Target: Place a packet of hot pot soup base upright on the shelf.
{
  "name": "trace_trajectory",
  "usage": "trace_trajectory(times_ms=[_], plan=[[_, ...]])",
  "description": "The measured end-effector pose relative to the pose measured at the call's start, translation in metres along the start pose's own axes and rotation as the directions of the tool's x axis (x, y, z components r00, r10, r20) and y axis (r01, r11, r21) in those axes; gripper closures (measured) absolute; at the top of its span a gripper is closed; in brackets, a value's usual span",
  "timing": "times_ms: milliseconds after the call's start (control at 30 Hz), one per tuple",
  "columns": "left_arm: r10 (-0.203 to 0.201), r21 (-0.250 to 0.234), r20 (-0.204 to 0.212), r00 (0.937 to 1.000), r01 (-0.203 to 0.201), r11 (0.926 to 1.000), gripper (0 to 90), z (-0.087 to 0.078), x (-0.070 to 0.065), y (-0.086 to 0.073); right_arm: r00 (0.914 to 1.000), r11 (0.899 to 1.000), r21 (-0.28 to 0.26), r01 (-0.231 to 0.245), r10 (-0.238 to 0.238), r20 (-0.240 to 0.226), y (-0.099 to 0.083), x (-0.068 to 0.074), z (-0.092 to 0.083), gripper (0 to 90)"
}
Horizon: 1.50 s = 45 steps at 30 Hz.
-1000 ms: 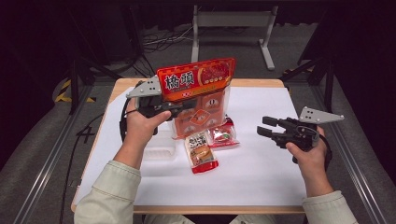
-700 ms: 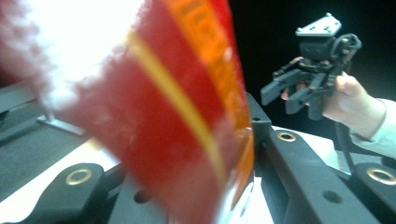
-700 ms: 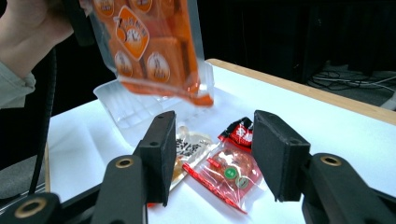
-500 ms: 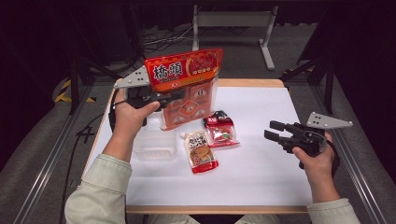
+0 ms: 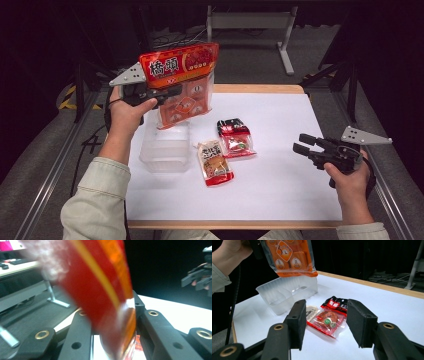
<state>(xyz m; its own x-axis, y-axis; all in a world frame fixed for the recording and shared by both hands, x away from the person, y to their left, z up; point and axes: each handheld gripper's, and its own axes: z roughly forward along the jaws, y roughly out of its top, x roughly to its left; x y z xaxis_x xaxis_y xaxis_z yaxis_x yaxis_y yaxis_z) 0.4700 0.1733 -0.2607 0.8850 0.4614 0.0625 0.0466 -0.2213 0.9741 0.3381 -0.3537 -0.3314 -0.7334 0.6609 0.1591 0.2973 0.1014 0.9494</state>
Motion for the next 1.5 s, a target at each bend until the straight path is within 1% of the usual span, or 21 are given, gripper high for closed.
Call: trace_trajectory(times_ms=[33,100,133,200,300,333,367,400,500,567,667,700,800,967,1133,1233,1367,1433,1467,1500], plan=[[0.010,0.016,-0.020,0.9997,-0.010,0.9998,72.0,-0.001,0.004,0.000,1.0000,1.000,-0.005,-0.005,0.005,-0.008,0.000,-0.001,0.000,51.0],[0.008,0.025,-0.034,0.9994,-0.007,0.9997,72.0,-0.003,0.008,-0.001,0.9999,1.000,-0.008,-0.011,0.011,-0.012,-0.001,-0.001,-0.001,51.1],[0.008,0.025,-0.034,0.9994,-0.007,0.9997,72.0,-0.003,0.008,-0.001,0.9999,1.000,-0.007,-0.010,0.010,-0.011,-0.001,-0.002,-0.001,51.0],[-0.008,0.024,-0.045,0.9990,0.009,0.9997,72.0,-0.006,0.013,-0.004,0.9999,1.000,-0.008,-0.011,0.011,-0.012,-0.001,-0.002,-0.001,51.0],[-0.011,0.014,-0.091,0.9958,0.012,0.9998,72.0,-0.014,0.017,-0.007,0.9997,1.000,-0.014,-0.016,0.015,-0.020,-0.001,-0.003,-0.002,51.0],[-0.011,0.014,-0.091,0.9958,0.012,0.9998,72.0,-0.014,0.017,-0.007,0.9995,1.000,-0.017,-0.021,0.021,-0.026,-0.001,-0.003,-0.002,51.0],[-0.026,-0.009,-0.107,0.9939,0.025,0.9996,72.0,-0.018,0.020,-0.008,0.9991,0.999,-0.020,-0.028,0.027,-0.032,-0.002,-0.004,-0.001,50.9],[-0.038,-0.016,-0.109,0.9933,0.036,0.9992,72.0,-0.020,0.021,-0.008,0.9990,0.999,-0.021,-0.032,0.031,-0.033,-0.002,-0.004,-0.001,51.0],[-0.046,-0.022,-0.117,0.9920,0.044,0.9988,72.0,-0.020,0.023,-0.010,0.9988,0.999,-0.017,-0.035,0.034,-0.034,-0.003,-0.005,0.000,51.1],[-0.045,-0.020,-0.117,0.9921,0.043,0.9989,72.0,-0.020,0.023,-0.011,0.9988,0.999,-0.017,-0.035,0.035,-0.034,-0.003,-0.005,0.000,51.1],[-0.061,-0.027,-0.112,0.9919,0.058,0.9979,72.0,-0.017,0.024,-0.017,0.9986,0.999,-0.021,-0.032,0.031,-0.043,-0.002,-0.004,0.001,50.5],[-0.072,-0.035,-0.110,0.9913,0.068,0.9970,72.0,-0.017,0.024,-0.019,0.9982,0.999,-0.026,-0.032,0.031,-0.052,-0.002,-0.004,0.001,50.4],[-0.093,-0.054,-0.106,0.9900,0.088,0.9947,72.0,-0.016,0.026,-0.028,0.9977,0.999,-0.031,-0.038,0.036,-0.057,-0.002,-0.005,0.000,50.4],[-0.095,-0.036,-0.108,0.9896,0.091,0.9952,72.0,-0.013,0.027,-0.038,0.9978,0.999,-0.020,-0.027,0.026,-0.061,-0.003,-0.004,0.002,50.1],[-0.116,-0.043,-0.118,0.9862,0.112,0.9928,72.0,-0.015,0.028,-0.047,0.9974,1.000,-0.012,-0.018,0.017,-0.070,-0.003,-0.003,0.004,50.1],[-0.139,-0.057,-0.124,0.9825,0.132,0.9896,72.0,-0.018,0.029,-0.055,0.9971,1.000,-0.008,-0.018,0.018,-0.074,-0.003,-0.002,0.005,50.0],[-0.148,-0.061,-0.127,0.9809,0.141,0.9882,72.0,-0.018,0.030,-0.059,0.9969,1.000,-0.006,-0.015,0.014,-0.078,-0.003,-0.001,0.007,49.7],[-0.149,-0.049,-0.124,0.9809,0.144,0.9883,72.0,-0.016,0.029,-0.061,0.9966,1.000,-0.004,-0.010,0.010,-0.082,-0.003,-0.001,0.007,49.6],[-0.142,-0.042,-0.133,0.9809,0.138,0.9895,71.9,-0.016,0.030,-0.062,0.9964,1.000,-0.003,-0.010,0.010,-0.084,-0.003,0.000,0.008,49.5],[-0.147,-0.040,-0.135,0.9799,0.143,0.9890,72.0,-0.016,0.029,-0.063,0.9961,1.000,-0.003,-0.009,0.008,-0.087,-0.003,0.000,0.008,49.4]])
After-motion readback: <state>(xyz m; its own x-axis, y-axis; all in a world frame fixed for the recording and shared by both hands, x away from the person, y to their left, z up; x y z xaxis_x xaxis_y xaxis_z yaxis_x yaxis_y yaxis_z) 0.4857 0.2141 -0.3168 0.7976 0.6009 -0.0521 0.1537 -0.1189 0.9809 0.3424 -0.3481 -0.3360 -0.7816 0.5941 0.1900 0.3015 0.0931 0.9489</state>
